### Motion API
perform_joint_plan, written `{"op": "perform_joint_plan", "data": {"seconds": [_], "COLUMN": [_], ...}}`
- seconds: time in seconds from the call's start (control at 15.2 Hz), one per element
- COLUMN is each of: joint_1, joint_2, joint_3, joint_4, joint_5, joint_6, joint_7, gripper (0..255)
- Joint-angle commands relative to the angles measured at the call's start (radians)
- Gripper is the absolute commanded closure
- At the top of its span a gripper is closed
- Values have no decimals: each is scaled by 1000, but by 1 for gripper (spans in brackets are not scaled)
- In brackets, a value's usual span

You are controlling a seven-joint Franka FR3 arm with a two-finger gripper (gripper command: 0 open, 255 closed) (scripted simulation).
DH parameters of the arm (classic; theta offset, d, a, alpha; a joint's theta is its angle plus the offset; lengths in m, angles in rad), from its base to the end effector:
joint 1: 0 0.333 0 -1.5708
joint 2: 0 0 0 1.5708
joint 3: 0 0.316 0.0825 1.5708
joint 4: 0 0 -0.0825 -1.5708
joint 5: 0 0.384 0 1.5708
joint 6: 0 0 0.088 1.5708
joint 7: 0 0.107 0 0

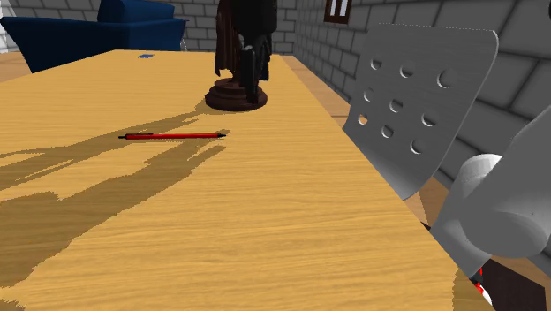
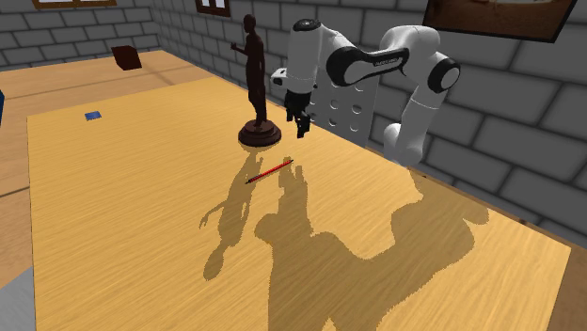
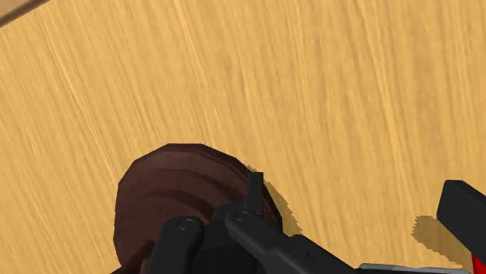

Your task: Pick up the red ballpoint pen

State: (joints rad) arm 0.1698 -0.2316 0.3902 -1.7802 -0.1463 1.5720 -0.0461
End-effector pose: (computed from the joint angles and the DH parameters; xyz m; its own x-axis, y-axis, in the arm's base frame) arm 0.4079 0.2635 0.6388 0.8275 0.5615 -0.0042 0.5470 -0.8044 0.2316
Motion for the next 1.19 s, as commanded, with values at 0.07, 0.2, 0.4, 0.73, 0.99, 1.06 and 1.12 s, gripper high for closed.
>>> {"op": "perform_joint_plan", "data": {"seconds": [0.07,0.2,0.4,0.73,0.99,1.06,1.12], "joint_1": [30,56,107,141,133,132,132], "joint_2": [107,179,292,350,335,333,333], "joint_3": [63,102,156,179,176,176,176], "joint_4": [106,178,290,305,235,225,225], "joint_5": [-54,-96,-168,-208,-200,-199,-199], "joint_6": [-34,-62,-112,-102,-44,-36,-36], "joint_7": [7,12,18,27,37,38,38], "gripper": [0,0,0,0,0,0,0]}}
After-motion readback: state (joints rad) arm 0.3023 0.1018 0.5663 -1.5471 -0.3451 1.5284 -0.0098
